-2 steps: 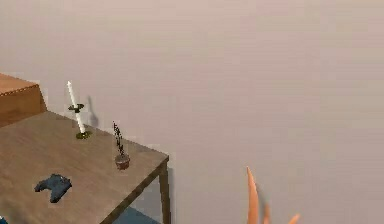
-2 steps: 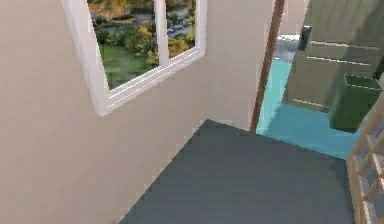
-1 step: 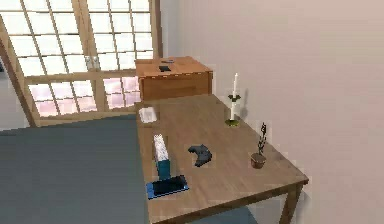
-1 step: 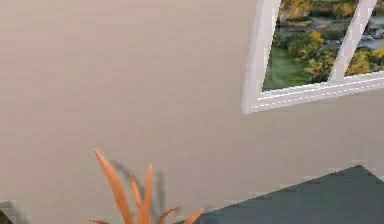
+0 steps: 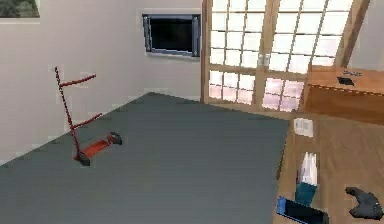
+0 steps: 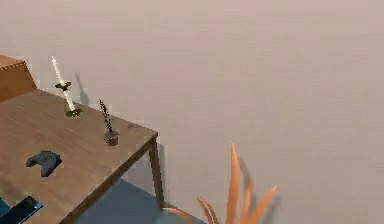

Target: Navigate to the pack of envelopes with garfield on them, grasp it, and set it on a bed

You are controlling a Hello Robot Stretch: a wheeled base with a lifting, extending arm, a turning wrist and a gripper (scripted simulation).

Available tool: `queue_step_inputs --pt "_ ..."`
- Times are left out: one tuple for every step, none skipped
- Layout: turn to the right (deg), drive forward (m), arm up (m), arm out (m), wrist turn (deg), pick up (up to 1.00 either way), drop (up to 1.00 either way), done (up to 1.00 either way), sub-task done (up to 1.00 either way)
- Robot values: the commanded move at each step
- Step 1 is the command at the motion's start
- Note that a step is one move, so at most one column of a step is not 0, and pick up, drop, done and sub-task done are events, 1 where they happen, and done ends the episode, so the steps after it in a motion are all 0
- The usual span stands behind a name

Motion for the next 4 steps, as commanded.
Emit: queue_step_inputs --pt "-45.0 0.0 0.0 0.0 0.0 0.0 0.0 0.0 0.0" --pt "-9.0 0.0 0.0 0.0 0.0 0.0 0.0 0.0 0.0" --pt "0.0 0.0 0.5 0.0 0.0 0.0 0.0 0.0 0.0" --pt "0.0 0.0 0.34 0.0 0.0 0.0 0.0 0.0 0.0"
